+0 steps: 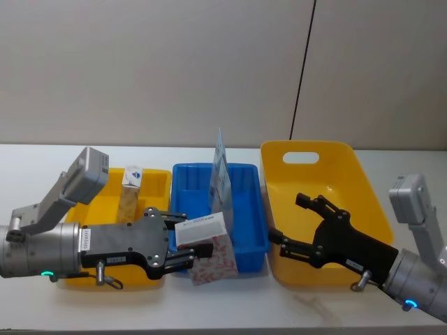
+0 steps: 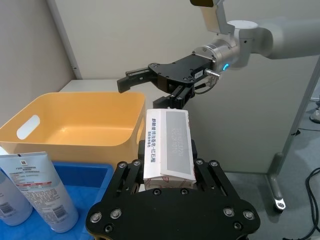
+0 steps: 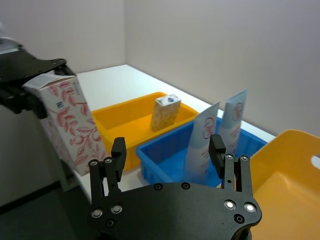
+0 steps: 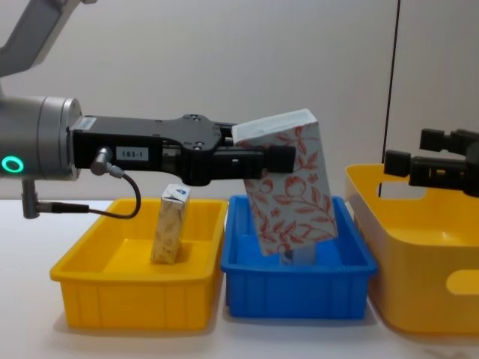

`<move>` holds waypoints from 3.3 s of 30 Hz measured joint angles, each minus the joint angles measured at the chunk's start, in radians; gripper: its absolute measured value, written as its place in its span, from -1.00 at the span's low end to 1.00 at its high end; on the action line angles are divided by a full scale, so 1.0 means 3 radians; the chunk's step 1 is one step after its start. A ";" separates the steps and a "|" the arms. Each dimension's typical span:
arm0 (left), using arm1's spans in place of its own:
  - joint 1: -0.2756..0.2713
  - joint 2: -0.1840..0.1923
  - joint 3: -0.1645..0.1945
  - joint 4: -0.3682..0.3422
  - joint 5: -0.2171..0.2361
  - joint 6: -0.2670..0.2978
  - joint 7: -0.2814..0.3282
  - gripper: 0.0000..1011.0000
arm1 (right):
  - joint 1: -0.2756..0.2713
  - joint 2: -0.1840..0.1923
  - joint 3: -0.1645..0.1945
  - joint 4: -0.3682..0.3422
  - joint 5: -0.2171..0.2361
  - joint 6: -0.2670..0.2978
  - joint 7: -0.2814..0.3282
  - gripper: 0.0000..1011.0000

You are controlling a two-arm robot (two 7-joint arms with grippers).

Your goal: Bimanual collaborative sorting of washing and personal care products

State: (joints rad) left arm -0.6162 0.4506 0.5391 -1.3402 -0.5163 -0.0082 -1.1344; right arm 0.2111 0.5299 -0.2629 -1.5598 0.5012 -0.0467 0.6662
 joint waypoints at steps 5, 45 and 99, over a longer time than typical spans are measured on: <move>0.0000 0.0000 0.0000 0.0000 0.0000 0.0000 0.0000 -0.25 | 0.0188 0.0073 -0.0082 0.0191 0.0076 -0.0005 0.0338 0.98; 0.0000 0.0000 0.0000 0.0000 0.0000 0.0000 0.0000 -0.25 | 0.1279 -0.0059 -0.0734 0.1301 0.0176 -0.0500 0.2031 0.98; 0.0000 0.0001 -0.0001 0.0000 0.0001 0.0001 0.0003 -0.25 | 0.1563 -0.0457 -0.1092 0.1709 -0.0174 -0.0928 0.1691 0.64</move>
State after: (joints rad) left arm -0.6162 0.4509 0.5389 -1.3401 -0.5161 -0.0081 -1.1336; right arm 0.6799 0.3929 -0.5905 -1.0470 0.4489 -0.3251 1.1735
